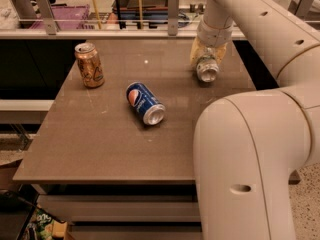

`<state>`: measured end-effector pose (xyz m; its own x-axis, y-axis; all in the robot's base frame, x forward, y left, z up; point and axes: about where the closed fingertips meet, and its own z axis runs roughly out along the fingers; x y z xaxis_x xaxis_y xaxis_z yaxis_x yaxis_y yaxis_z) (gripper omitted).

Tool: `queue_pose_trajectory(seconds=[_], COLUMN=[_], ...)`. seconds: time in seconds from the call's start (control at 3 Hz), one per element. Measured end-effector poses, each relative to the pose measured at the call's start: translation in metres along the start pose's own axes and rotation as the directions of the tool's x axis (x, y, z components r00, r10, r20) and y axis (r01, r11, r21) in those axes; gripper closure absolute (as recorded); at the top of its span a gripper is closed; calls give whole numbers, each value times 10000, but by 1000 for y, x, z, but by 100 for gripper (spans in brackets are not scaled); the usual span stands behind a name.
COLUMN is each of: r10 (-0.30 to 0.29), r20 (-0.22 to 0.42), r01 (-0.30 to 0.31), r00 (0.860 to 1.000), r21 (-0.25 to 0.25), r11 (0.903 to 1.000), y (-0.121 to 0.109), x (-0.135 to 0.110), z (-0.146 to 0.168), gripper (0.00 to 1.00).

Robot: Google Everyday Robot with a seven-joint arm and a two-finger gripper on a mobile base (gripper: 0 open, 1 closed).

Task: Place 7up can upright

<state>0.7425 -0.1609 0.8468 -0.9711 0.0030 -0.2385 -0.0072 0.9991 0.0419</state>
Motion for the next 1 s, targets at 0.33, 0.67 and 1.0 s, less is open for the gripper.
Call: queue_pose_trajectory(seconds=[0.33,0.67,1.0], r10=[136,222,192], r20=[890,1730,2753], r01=[-120,-154,95], r00=[9959,9847,9612], r21=[-179,-405,-1027], r11=[9998,9991,9947], y=[-10,-18,-23], x=[-3,-2,-3], z=[-23,-43,-60], gripper=[100,100,100])
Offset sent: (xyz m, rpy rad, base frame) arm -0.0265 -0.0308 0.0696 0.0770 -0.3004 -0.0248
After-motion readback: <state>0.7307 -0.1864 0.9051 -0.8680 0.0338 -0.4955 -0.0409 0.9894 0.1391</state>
